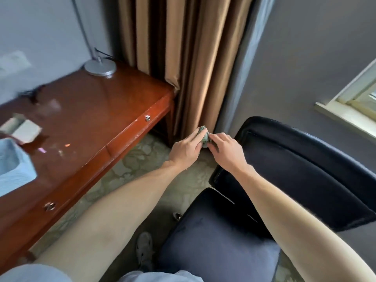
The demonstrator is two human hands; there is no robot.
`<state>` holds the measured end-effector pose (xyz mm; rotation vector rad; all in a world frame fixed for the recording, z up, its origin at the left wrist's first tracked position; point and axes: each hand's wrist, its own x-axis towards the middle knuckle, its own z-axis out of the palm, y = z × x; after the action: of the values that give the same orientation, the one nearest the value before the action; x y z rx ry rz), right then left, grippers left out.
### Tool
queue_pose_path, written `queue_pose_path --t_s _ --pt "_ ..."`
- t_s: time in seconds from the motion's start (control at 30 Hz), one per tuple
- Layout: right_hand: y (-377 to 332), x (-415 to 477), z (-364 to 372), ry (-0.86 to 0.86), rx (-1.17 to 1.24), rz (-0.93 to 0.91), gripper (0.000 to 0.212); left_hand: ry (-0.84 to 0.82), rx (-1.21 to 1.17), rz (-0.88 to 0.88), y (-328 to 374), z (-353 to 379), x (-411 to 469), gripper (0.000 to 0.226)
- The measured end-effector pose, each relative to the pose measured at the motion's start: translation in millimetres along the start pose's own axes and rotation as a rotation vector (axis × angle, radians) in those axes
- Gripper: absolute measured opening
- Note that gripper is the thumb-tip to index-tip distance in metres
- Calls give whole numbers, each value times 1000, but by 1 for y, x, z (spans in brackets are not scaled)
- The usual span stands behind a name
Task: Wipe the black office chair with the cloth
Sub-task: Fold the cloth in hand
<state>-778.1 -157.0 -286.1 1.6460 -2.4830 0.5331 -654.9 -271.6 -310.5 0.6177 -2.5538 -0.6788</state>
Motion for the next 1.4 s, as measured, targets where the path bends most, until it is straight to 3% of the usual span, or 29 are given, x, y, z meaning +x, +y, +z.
queue_pose_path --t_s 0.3,0.5,1.0,1.4 --pt "-116 -3 25 -176 -45 -231 48 72 315 -262 -50 -93 -108 49" --pt "-230 -5 52 -234 -22 -419 51 177 371 -402 -97 -159 -202 49" --pt "-529 -67 144 -407 -37 -667 55 46 589 -614 -245 -323 -451 52" --pt "-600 -65 195 -546 -93 -673 58 -92 611 -724 -316 -351 -507 52"
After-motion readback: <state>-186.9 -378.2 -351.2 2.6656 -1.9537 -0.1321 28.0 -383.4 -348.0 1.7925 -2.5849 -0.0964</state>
